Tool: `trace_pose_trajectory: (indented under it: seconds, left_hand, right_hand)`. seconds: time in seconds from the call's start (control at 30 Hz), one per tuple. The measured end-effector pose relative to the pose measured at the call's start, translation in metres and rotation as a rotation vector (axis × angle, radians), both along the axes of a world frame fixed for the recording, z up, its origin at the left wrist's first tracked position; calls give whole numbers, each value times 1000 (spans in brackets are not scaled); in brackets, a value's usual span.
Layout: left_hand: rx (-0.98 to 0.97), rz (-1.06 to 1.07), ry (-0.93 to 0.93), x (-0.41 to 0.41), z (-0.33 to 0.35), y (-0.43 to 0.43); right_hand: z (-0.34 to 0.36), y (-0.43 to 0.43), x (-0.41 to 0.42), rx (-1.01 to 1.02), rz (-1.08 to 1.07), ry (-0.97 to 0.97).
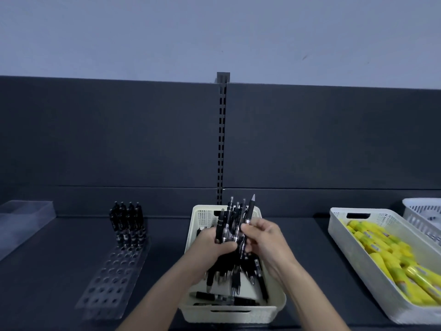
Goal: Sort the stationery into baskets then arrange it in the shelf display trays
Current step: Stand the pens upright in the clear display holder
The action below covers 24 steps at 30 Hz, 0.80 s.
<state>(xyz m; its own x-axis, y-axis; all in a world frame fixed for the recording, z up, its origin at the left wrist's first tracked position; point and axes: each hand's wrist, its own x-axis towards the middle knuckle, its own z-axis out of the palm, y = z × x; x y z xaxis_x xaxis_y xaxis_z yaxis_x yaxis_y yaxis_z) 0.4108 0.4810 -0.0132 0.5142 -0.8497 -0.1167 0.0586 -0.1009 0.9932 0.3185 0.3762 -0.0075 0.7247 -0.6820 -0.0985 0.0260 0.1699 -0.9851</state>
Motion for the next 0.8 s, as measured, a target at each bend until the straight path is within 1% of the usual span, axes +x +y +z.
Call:
trace_pose_trajectory:
  seconds: [0.07,0.1,0.2,0.33,0.4,0.5,0.53,0.6,0.63,0.67,0.7,0.77,0.8]
  left_hand:
    - [-2,25,-6,3,4,11]
    - [-5,38,-3,5,6,17]
    - [-27,87,53,16,13,41]
    - [-42,140,107,42,21,82]
    - [-50,159,115,57,23,105]
    - [-56,183,137,81,20,138]
    - [-52,178,137,89,19,150]
    - [-47,170,129,110,13,175]
    - [-34,180,127,123,10,189]
    - [-16,203,128,137,7,203]
    - [4,234,133,152,2,216]
    - [32,293,153,180,-8,237]
    - [41,307,157,192,-12,244]
  right_hand:
    - [3,8,4,11,14,-32]
    - [3,12,8,-23,13,-45]
    - [9,34,20,-177,49,-78]
    - [14,64,45,-372,193,-67]
    - [9,83,63,-551,228,-46]
    - [-2,113,94,-1042,105,-63]
    - [-8,122,105,-1165,62,-83]
    - [-20,140,124,-1291,9,-93]
    - [-24,150,133,-1287,-33,-62]
    - [-26,159,141,-1229,-79,-15]
    - [-28,167,149,-1118,-118,45]
    - [-31,177,165,-833,-151,149]
    - [-31,181,173,-732,-165,186]
